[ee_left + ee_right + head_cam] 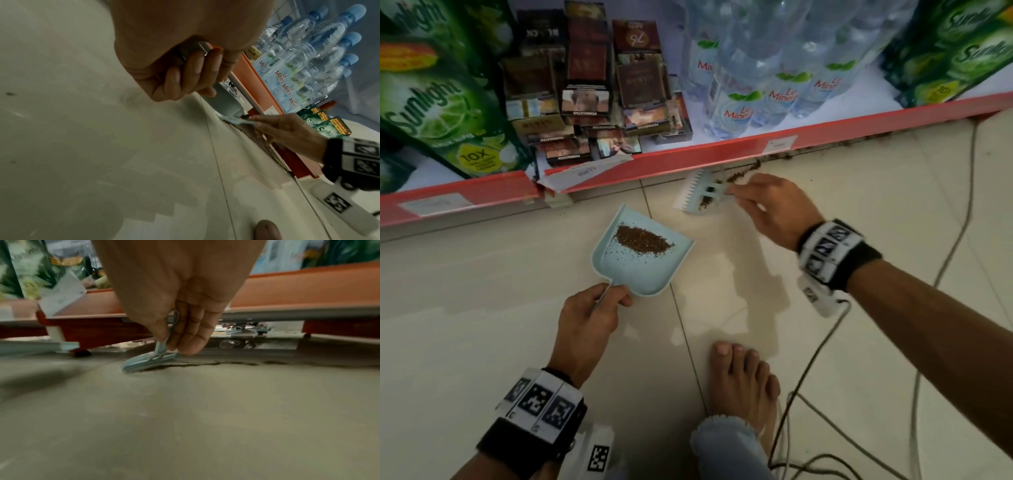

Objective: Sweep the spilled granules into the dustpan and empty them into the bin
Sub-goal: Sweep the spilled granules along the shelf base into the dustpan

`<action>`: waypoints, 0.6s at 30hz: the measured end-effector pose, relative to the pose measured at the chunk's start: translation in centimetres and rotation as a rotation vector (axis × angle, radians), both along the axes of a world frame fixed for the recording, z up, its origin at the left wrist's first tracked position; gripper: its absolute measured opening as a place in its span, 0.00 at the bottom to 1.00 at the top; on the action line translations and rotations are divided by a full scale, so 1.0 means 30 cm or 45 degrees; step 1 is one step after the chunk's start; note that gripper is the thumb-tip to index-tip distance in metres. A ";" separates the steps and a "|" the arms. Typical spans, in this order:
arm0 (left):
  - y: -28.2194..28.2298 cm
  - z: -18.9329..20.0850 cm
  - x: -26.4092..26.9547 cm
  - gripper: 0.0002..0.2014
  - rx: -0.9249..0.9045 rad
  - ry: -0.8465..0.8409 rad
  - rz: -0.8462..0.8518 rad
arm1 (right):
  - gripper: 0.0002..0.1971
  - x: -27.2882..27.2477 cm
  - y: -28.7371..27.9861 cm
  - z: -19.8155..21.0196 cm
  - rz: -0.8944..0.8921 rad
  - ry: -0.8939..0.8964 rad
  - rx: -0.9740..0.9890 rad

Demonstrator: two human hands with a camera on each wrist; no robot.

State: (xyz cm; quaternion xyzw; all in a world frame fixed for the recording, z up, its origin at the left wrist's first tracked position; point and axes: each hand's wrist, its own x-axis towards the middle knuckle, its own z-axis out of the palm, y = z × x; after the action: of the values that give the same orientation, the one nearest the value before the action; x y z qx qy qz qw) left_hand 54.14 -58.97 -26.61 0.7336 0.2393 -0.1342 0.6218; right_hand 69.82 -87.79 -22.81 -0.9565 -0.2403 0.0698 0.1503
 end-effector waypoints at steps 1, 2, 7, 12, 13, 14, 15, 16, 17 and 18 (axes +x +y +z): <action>-0.002 0.000 -0.001 0.18 0.005 0.007 0.010 | 0.15 -0.006 -0.056 0.011 -0.007 -0.016 -0.034; -0.006 0.000 0.001 0.18 0.006 0.016 0.020 | 0.14 -0.012 -0.112 0.023 -0.022 -0.041 -0.054; -0.050 0.003 0.011 0.15 0.011 0.023 -0.007 | 0.13 -0.013 -0.283 0.079 -0.079 -0.161 0.048; -0.088 0.011 0.033 0.16 0.070 -0.008 -0.076 | 0.11 0.028 -0.154 0.052 -0.036 -0.179 0.378; -0.093 0.013 0.039 0.16 0.090 -0.016 -0.088 | 0.12 0.037 -0.106 0.038 -0.020 -0.168 0.456; -0.096 0.011 0.044 0.17 0.103 -0.025 -0.093 | 0.12 0.047 -0.057 0.025 -0.014 -0.148 0.529; -0.099 0.009 0.048 0.17 0.107 -0.030 -0.091 | 0.13 0.055 -0.014 0.012 -0.018 -0.120 0.581; -0.102 0.007 0.051 0.17 0.105 -0.031 -0.090 | 0.13 0.059 0.021 -0.004 -0.033 -0.099 0.591; -0.103 0.006 0.056 0.17 0.100 -0.032 -0.095 | 0.14 0.061 0.044 -0.022 -0.057 -0.075 0.559; -0.104 0.004 0.062 0.18 0.096 -0.032 -0.100 | 0.15 0.062 0.058 -0.038 -0.080 -0.041 0.490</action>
State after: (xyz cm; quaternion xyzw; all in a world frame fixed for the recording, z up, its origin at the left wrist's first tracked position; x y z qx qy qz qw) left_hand 55.99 -62.07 -26.48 0.7669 0.2074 -0.1402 0.5909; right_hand 71.68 -86.04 -23.96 -0.9181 -0.2217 0.0026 0.3287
